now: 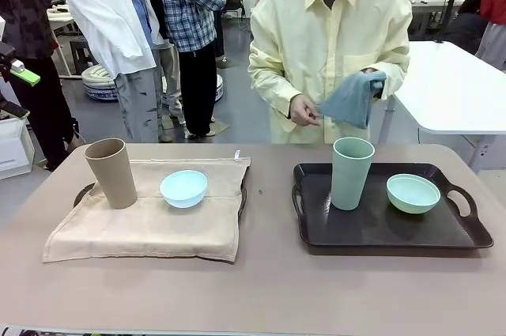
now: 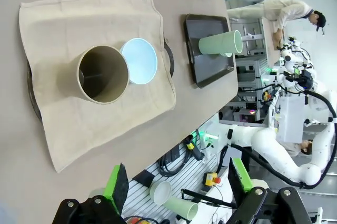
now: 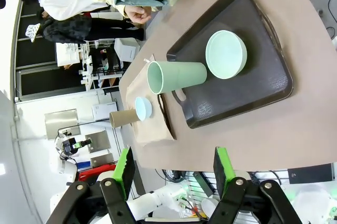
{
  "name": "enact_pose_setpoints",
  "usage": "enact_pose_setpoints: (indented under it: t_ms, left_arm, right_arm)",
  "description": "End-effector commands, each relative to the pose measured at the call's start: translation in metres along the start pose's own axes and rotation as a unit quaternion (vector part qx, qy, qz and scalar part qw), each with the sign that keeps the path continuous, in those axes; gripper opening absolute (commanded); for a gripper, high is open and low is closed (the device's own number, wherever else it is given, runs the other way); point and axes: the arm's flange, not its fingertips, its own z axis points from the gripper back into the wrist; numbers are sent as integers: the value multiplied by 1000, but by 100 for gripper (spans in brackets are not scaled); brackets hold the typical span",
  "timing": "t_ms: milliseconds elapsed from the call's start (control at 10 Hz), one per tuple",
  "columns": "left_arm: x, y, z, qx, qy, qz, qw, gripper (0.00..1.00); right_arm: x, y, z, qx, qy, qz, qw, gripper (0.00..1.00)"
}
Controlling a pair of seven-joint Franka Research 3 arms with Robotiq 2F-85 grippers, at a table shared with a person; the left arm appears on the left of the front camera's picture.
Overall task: Set up a tray with a mat and arrange the tableware.
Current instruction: Pick up the Picnic Bowl and Reusable plastic cup from the Handle tray in front of the human's position and hold them in the air.
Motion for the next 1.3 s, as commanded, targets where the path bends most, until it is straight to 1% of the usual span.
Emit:
enact_pose_setpoints:
  t_ms: [0, 200, 300, 400, 500, 600, 700, 800, 900, 1000, 1100, 1200]
  left_arm:
    - [0, -1, 2, 2, -3, 4, 1000, 100]
    - [0, 0, 0, 0, 0, 0, 1000, 100]
    - [15, -18, -23, 9, 16, -20, 1000, 100]
    - [31, -45, -49, 41, 22, -51, 998, 100]
    - [43, -70, -67, 47, 32, -87, 995, 100]
    - [50, -92, -88, 74, 37, -127, 988, 100]
    - [58, -113, -114, 98, 52, -177, 978, 100]
    - [61, -135, -141, 118, 69, -231, 963, 100]
    - [59, -158, -174, 147, 112, -293, 938, 100]
    - [56, -174, -203, 171, 149, -342, 912, 100]
    - [54, -187, -232, 184, 191, -381, 886, 100]
    - [52, -197, -260, 193, 219, -415, 862, 100]
  right_arm:
    - [3, 1, -1, 3, -1, 1, 1000, 79]
    - [0, 0, 0, 0, 0, 0, 1000, 79]
    - [8, 19, -8, -33, 10, 15, 999, 79]
    - [19, 45, -17, -70, 9, 18, 997, 79]
    - [29, 64, -29, -98, 11, 16, 995, 79]
    - [42, 77, -46, -127, 17, 5, 992, 79]
    - [55, 88, -70, -164, 23, 0, 986, 79]
    - [63, 97, -98, -205, 27, -2, 978, 79]
    - [70, 103, -129, -257, 28, -4, 966, 79]
    - [75, 102, -156, -301, 31, -9, 953, 79]
    - [79, 95, -182, -344, 33, -14, 938, 79]
    - [82, 87, -204, -372, 37, -19, 927, 79]
